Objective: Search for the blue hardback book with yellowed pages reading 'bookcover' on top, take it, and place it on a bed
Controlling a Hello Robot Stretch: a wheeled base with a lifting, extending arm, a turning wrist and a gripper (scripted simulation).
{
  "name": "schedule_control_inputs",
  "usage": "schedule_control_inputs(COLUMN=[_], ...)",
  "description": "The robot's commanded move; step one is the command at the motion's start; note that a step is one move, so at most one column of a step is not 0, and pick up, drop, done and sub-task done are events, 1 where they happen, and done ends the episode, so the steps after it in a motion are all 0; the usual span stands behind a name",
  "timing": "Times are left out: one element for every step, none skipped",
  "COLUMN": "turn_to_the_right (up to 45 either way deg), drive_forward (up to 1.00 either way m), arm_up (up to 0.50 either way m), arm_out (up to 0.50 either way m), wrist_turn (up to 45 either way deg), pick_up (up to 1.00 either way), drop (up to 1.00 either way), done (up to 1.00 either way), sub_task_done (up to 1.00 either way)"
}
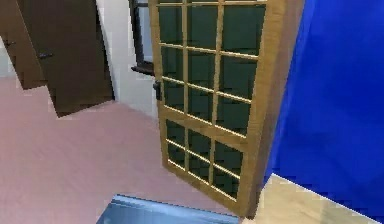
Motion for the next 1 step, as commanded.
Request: schedule_control_inputs(turn_to_the_right=[-45.0], drive_forward=[0.00], arm_up=[0.00], arm_out=[0.00], wrist_turn=[0.0], pick_up=[0.00], drop=[0.00], done=[0.00], sub_task_done=[0.00])
